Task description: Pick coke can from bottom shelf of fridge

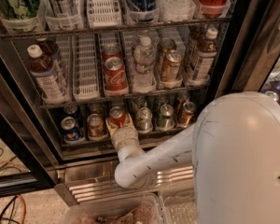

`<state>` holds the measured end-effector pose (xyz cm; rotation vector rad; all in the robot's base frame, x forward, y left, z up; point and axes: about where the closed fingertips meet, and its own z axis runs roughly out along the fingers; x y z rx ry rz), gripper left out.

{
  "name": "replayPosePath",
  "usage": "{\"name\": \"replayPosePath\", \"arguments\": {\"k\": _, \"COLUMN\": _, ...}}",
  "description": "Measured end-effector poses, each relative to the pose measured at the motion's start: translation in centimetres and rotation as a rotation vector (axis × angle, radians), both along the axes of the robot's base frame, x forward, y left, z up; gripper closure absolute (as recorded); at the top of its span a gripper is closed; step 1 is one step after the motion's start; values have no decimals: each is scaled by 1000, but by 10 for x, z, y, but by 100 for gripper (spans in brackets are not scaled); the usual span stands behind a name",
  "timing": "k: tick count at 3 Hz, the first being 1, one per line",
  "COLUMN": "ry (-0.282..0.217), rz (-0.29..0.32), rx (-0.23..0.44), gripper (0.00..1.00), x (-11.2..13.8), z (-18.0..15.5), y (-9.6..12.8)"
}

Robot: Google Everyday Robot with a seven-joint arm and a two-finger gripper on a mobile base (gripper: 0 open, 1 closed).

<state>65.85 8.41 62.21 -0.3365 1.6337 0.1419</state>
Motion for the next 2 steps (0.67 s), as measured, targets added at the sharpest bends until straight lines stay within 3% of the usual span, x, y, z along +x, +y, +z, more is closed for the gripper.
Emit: {"name": "replayPosePath", "arguments": {"k": 2, "ry": -112, "rz": 69, "rx": -48, "gripper": 100, "x": -28, "z": 50, "y": -4}}
